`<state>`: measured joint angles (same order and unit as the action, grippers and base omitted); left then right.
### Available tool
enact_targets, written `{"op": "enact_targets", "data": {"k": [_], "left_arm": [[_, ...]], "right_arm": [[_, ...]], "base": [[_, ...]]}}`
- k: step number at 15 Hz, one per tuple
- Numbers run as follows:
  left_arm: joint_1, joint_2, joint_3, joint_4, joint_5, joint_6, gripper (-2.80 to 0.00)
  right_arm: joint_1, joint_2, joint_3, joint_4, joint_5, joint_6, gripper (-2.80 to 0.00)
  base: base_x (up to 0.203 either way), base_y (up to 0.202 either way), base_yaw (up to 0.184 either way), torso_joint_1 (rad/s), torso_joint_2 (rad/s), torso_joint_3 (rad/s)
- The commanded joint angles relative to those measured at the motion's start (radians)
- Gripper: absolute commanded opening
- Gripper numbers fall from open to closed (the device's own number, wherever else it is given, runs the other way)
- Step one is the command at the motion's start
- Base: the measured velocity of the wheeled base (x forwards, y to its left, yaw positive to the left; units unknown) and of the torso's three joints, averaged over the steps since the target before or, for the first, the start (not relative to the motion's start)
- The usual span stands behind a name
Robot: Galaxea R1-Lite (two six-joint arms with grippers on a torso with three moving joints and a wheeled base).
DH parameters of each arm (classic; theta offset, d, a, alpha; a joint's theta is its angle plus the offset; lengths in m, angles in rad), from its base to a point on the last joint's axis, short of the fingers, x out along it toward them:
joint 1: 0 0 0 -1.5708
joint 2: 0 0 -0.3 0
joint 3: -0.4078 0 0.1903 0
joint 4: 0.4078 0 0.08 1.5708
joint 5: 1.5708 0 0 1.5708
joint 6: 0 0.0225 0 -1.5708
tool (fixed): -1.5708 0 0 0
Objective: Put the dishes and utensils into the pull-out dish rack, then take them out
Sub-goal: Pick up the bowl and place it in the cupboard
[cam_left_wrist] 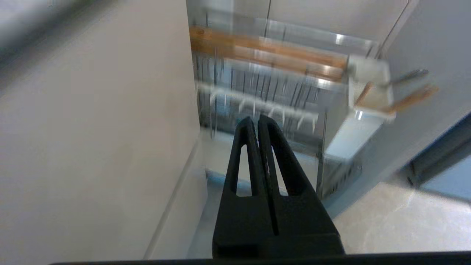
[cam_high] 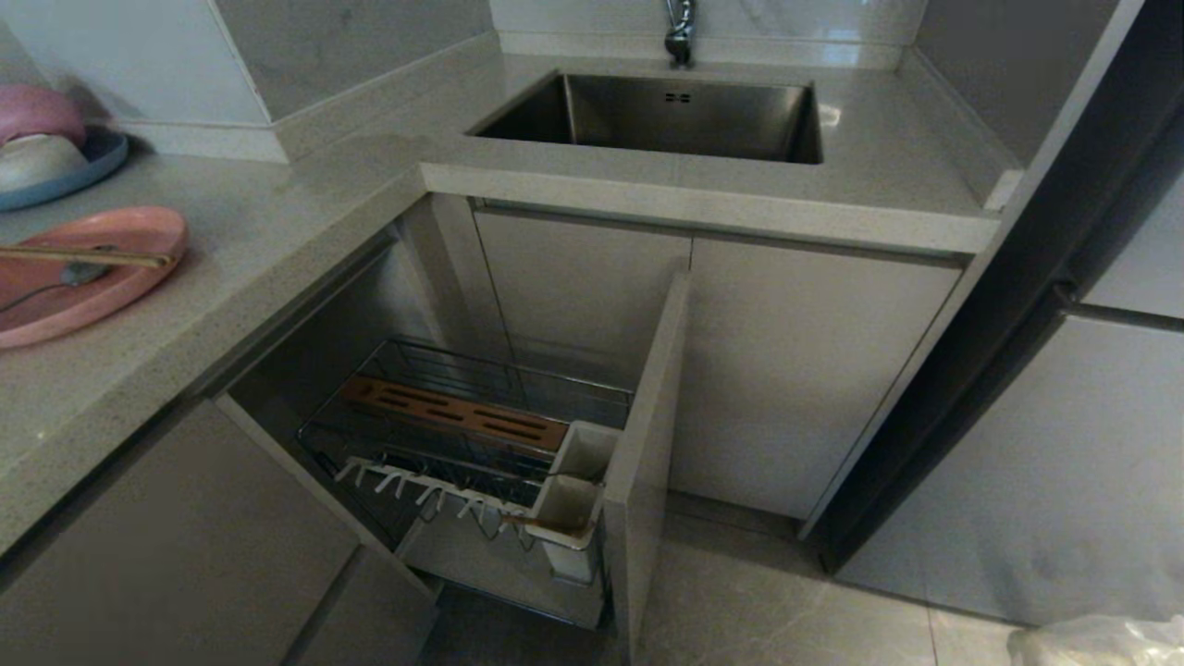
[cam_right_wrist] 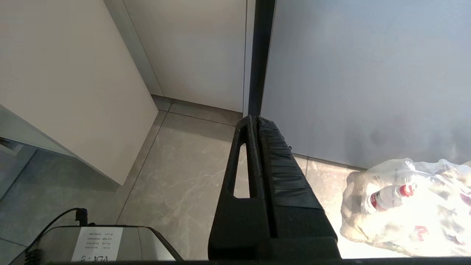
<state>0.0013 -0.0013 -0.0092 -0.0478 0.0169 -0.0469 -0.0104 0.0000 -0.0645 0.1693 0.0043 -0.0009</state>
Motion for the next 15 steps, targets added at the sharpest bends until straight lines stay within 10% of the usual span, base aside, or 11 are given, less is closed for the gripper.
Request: {"op": "enact_targets", "data": {"k": [1,10,15], "left_arm": [[0.0,0.001,-0.067,-0.028,-0.005,-0.003,-2.8],[-0.002,0.614,-1.121,0.417,-0.026,-0.003,-2.8],[-0.078,1.071,-1.323,0.494,-0.061,-0.016,-2.8]], "right_arm": [[0.0,0.0,0.0,0.001,0.0,-0.001,-2.8],[0.0,0.0,0.0,0.001,0.0,0.001,-2.8],[0.0,0.0,0.0,0.001,0.0,0.001,-2.8]], "base": [[0.0,0.0,0.0,0.0,0.0,0.0],[0.0,0.0,0.0,0.0,0.0,0.0],[0.0,0.0,0.0,0.0,0.0,0.0]]}}
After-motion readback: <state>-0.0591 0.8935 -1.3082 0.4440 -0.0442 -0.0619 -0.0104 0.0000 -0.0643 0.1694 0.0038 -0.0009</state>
